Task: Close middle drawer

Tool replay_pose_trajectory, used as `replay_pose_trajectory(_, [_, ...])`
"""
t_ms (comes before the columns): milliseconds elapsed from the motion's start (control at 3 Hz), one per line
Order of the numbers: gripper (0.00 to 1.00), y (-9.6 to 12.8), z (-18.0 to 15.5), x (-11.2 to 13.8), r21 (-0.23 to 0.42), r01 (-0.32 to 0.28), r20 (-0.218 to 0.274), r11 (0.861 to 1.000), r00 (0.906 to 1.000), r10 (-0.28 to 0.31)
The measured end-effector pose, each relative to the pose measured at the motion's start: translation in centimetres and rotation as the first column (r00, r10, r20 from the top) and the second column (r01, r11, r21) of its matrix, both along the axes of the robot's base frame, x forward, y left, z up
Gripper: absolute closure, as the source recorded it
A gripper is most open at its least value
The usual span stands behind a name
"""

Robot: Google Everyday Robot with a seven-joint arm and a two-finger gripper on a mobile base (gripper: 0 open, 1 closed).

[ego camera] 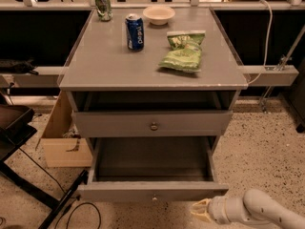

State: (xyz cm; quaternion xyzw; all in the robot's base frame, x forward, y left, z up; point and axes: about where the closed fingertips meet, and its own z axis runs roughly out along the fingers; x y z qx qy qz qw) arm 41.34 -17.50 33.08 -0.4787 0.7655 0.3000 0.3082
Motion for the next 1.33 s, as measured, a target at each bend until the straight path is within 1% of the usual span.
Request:
replay_pose_trajectory(333, [1.00,0.2,0.9,3.2,0.027,0.012,0.035,1.000,0.9993,-0.013])
replay_pose_trajectory(667, [1.00,0.4,1.4,4.5,0.038,0.016,0.051,0.999,0.9986,-0.018])
replay_pose_trajectory(1000, [1.00,0.0,2.9,9.5,0.084,0.046,0.103,0.995,0.9932,-0.055])
replay_pose_trajectory(1333, [1.00,0.0,2.9,9.5,0.084,0.046,0.103,0.995,0.9932,-0.054])
